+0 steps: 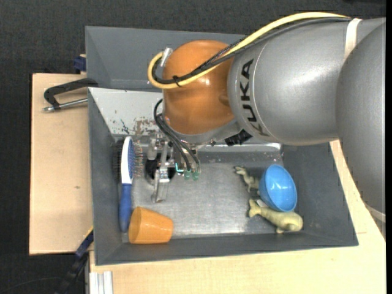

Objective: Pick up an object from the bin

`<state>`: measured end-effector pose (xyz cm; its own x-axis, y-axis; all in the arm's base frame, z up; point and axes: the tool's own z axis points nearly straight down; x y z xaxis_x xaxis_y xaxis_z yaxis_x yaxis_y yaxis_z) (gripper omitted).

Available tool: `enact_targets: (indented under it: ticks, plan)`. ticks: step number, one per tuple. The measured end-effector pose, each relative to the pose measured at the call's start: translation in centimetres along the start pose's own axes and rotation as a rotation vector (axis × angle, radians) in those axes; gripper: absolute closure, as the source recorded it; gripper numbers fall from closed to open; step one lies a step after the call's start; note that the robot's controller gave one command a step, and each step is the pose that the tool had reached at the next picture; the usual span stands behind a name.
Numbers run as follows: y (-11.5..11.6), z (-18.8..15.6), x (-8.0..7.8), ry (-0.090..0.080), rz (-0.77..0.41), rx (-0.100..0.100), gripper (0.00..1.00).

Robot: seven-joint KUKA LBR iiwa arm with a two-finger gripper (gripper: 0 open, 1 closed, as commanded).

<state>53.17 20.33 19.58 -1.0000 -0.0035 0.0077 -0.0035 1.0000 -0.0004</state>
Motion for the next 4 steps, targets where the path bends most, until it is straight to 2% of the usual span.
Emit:
enact_targets:
  ticks: [1,2,3,4]
  plan:
    - [-3.4,10.7,-5.9,-0.005,-0.107,0.001,0.0]
    - [-3.1,10.2,-6.0,-0.01,-0.108,-0.002,1.0]
    - [-3.2,10.3,-6.0,-0.009,-0.107,-0.002,0.0]
    - [-10.2,11.6,-6.3,-0.013,-0.148,0.001,0.0]
